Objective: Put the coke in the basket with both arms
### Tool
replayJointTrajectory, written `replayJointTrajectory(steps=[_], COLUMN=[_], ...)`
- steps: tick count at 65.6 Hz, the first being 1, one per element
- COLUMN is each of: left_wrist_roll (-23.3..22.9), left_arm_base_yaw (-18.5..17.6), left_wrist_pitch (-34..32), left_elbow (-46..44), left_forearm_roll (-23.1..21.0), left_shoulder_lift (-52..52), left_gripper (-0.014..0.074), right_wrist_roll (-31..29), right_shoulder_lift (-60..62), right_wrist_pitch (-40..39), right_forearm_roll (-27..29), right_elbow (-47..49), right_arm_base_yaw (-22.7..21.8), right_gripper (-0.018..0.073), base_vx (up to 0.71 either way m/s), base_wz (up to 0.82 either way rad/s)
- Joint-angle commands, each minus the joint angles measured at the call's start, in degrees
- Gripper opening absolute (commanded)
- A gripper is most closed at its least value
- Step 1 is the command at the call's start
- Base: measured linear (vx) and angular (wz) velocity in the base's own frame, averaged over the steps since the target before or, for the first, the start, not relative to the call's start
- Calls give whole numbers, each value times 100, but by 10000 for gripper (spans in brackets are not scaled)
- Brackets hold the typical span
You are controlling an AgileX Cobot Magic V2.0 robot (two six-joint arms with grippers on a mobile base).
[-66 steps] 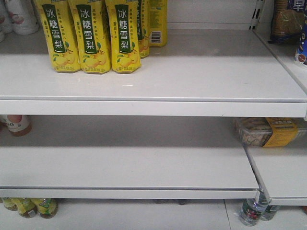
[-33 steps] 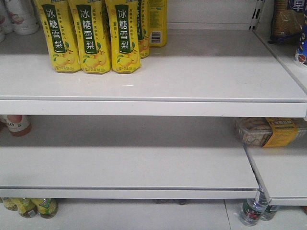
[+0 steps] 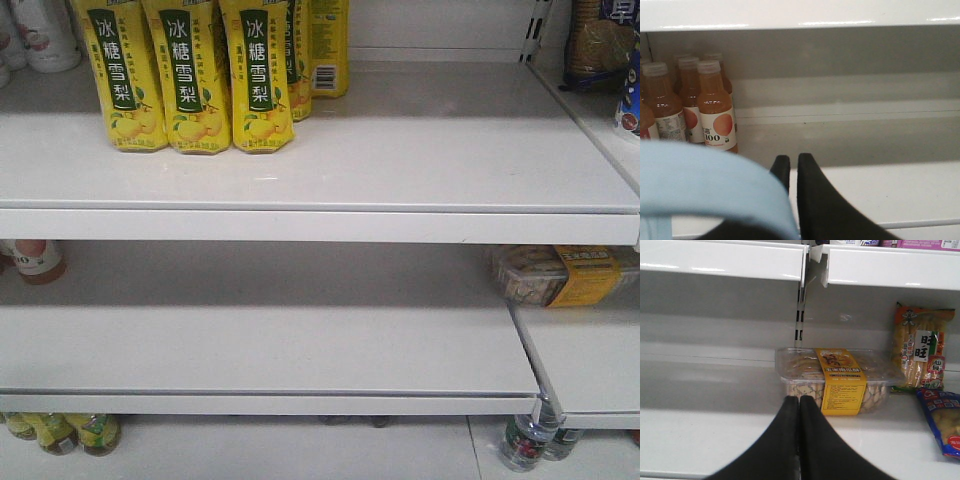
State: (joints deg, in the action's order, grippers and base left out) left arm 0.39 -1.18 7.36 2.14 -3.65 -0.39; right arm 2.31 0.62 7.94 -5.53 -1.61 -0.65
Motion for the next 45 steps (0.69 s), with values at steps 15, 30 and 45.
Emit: replayJointTrajectory(steps=[15, 30, 45], left_wrist_roll=[185, 185, 185], left_arm_base_yaw=[-11, -11, -11], left_wrist_pitch=[-672, -672, -672], left_elbow=[-26, -26, -26], left_forearm_roll=[206, 206, 206], left_shoulder_lift=[-113, -113, -113], left_gripper=[-6, -6, -6], right_wrist_roll=[-15, -15, -15], right_shoulder_lift=[104, 104, 104], right_wrist_pitch=[-445, -433, -433], right_forearm_roll=[59, 58, 58], right_elbow=[-63, -63, -63], right_arm_base_yaw=[9, 9, 9], right_gripper=[-9, -9, -9], base_vx=[0, 0, 0], base_wz=[0, 0, 0])
